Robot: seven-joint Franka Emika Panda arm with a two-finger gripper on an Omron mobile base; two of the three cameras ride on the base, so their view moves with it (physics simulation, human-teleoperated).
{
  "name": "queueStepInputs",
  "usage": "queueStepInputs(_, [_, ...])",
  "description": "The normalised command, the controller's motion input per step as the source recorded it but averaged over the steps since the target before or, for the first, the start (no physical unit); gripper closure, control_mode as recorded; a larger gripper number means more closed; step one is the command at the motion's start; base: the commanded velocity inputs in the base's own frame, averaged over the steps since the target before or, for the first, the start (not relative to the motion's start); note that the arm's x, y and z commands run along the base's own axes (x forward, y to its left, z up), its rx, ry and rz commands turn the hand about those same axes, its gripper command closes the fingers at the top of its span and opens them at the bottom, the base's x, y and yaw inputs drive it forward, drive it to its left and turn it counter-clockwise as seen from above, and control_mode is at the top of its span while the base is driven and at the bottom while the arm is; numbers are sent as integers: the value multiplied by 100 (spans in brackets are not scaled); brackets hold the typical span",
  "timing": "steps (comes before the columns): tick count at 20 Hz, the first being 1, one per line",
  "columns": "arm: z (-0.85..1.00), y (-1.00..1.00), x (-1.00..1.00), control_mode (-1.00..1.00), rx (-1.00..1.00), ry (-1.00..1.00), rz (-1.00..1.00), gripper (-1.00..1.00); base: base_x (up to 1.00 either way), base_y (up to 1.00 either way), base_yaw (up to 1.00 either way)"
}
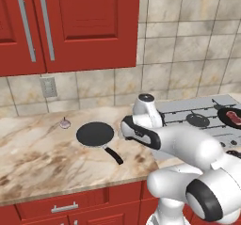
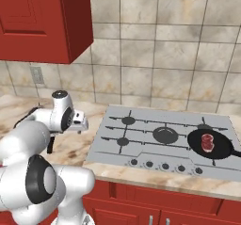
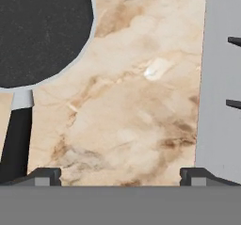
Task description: Place both pans onto different burners. Then place the garlic and the steak on different pans.
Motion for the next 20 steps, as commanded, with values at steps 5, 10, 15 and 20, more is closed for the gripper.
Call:
queueStepInputs(5, [-3,44,-9,-100,1,2,5,-100,0,0,0])
queueStepInputs(10, [-1,41,-21,-100,0,9,5,-100,0,0,0])
queueStepInputs(15, [-5,31,-13,-100,1,5,4,-100,0,0,0])
queueStepInputs(20, [-5,18,-17,-100,0,0,5,-100,0,0,0])
